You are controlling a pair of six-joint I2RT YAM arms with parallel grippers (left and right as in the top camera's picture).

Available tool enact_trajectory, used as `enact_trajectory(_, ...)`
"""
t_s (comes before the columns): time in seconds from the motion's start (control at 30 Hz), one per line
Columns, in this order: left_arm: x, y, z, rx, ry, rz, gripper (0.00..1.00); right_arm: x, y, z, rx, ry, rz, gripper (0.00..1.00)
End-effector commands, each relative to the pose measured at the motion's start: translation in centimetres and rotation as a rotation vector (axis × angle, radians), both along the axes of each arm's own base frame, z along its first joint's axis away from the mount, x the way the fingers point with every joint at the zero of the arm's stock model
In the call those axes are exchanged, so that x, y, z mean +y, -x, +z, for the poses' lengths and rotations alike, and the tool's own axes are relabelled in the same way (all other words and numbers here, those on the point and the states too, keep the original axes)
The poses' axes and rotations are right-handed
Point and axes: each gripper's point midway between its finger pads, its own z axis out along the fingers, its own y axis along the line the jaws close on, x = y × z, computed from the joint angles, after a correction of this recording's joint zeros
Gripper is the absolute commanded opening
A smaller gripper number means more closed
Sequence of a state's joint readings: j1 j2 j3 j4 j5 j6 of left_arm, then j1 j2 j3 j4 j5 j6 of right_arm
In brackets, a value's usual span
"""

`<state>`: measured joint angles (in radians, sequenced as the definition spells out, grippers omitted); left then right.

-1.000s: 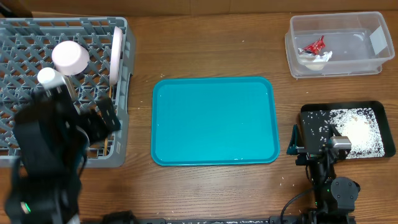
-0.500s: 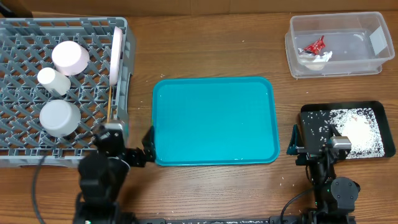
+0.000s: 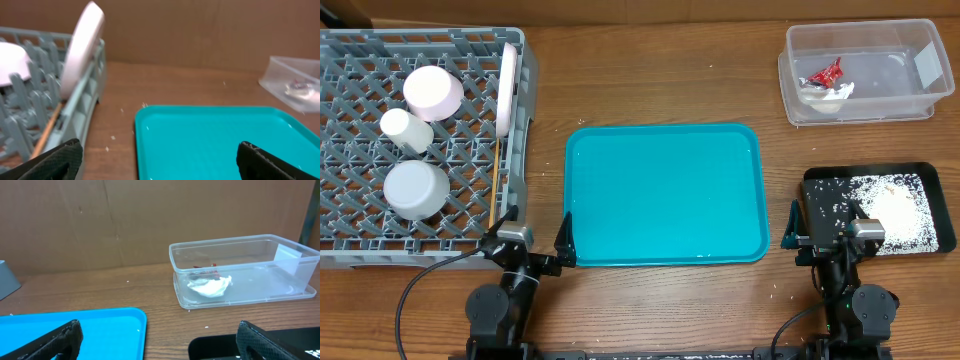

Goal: Sort waste into correct bins and load items into the dishwasher

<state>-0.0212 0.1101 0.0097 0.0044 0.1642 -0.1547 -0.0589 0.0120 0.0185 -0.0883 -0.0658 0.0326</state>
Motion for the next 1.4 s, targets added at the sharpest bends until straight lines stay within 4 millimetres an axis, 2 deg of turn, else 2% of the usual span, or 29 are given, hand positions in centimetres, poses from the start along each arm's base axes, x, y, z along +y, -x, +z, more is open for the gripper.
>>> enact_trajectory(0.0,1.3,0.0,1.3,-0.062,0.002,0.079,1.00,-0.3,0.0,-0.1,-0.006,0.004,-0.014,1.00)
enact_trajectory(0.13,2.3,0.3,-0.4,0.006,-0.008,0.134,1.00,-0.3,0.0,-0.1,-0.006,0.004,-0.014,1.00)
enact_trajectory(0.47,2.4,0.3,0.0,-0.024,-0.123,0.132,1.00,-0.3,0.0,-0.1,-0.006,0.004,-0.014,1.00)
enact_trajectory(1.37,2.5,0.3,0.2,-0.031,-0.122,0.137,1.00,-0.3,0.0,-0.1,-0.007,0.004,-0.014,1.00)
